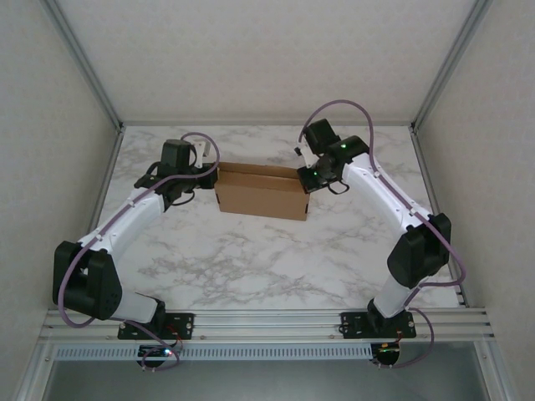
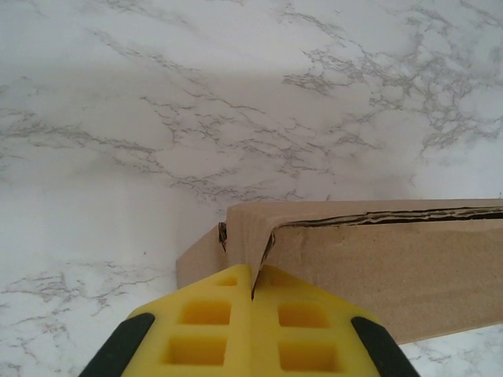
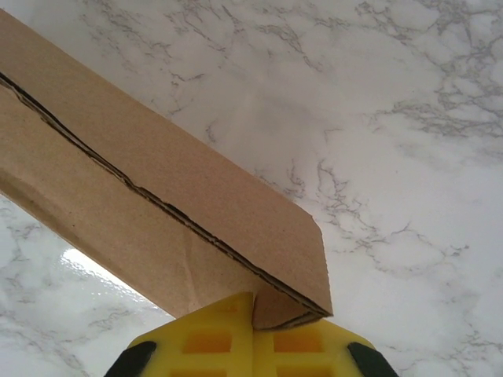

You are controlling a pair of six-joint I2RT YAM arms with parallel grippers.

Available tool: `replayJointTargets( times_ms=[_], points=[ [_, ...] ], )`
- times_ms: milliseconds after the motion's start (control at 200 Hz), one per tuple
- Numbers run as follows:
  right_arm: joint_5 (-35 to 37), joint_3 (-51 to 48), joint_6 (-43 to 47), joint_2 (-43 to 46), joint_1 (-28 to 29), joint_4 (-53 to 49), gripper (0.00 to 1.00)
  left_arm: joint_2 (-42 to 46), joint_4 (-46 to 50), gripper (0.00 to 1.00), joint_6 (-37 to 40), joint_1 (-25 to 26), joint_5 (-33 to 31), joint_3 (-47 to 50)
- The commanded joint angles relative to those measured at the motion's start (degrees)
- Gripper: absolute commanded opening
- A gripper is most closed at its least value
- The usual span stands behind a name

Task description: Fold the paper box

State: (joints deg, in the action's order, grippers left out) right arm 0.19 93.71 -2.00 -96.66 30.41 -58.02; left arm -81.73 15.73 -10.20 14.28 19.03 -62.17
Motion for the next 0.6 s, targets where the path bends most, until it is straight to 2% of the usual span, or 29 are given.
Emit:
replayJointTargets(
  times_ms=[0,461,596],
  points=[
    [-5.44,1.53,-2.25,-0.64,-0.31,0.26,0.00,-0.18,4.94,0.00,-2.82,1.64,3.08,-1.32],
    [-6.00,-0.44,-2.00,-0.54,-0.93,0.88,0.00,1.19,6.03,0.00,-4.23,1.56,4.62,-1.95],
    [-4.15,-1.00,-1.04,0.00,-0.88,0.79,0.00,1.20,6.42,0.00,-3.15,1.59,1.71,-1.72]
  ],
)
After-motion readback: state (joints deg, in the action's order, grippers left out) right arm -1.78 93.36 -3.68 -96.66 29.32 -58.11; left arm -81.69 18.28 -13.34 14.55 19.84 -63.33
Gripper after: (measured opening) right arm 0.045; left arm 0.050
